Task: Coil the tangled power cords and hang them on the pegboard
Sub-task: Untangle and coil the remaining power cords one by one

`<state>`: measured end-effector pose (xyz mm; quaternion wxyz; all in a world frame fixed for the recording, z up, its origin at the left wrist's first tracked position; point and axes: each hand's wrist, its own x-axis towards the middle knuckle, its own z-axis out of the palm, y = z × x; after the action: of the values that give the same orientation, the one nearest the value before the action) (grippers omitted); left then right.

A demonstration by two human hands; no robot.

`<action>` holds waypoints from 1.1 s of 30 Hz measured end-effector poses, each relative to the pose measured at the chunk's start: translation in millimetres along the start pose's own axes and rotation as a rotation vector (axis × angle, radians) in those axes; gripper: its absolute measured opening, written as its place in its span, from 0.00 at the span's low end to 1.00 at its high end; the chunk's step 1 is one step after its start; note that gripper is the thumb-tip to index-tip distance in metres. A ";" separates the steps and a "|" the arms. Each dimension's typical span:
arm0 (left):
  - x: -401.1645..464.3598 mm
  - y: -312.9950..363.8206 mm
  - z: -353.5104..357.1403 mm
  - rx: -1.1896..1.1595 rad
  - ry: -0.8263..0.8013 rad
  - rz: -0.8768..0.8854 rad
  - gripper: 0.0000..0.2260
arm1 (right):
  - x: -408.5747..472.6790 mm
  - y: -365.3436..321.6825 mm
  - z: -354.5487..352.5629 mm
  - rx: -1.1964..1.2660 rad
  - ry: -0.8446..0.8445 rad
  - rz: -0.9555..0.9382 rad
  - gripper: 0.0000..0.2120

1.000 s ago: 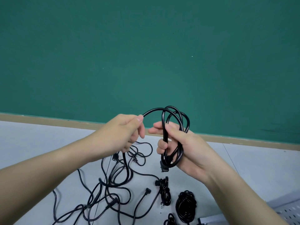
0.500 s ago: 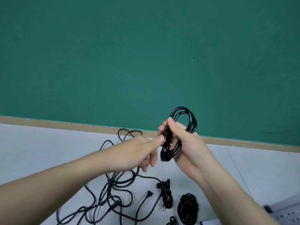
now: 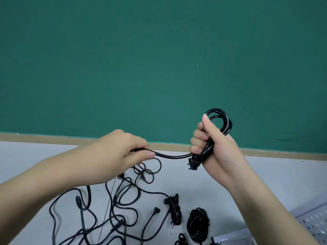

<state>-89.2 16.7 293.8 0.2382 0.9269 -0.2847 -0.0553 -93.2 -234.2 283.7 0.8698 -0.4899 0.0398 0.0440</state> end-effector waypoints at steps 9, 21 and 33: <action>-0.9 9.8 2.7 -0.228 0.098 0.207 0.19 | -14.2 21.3 6.3 -0.547 -0.234 0.047 0.36; 9.3 6.5 7.7 -0.231 0.089 -0.008 0.31 | -21.6 54.6 35.8 -0.730 -0.421 0.273 0.13; 13.6 -43.1 -17.4 -0.235 0.309 -0.012 0.28 | -6.3 32.8 27.9 0.044 -0.432 0.424 0.04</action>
<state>-52.1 47.5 289.3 0.3850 0.8920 -0.2307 0.0533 -102.5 -193.6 271.0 0.8399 -0.4309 -0.0439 0.3270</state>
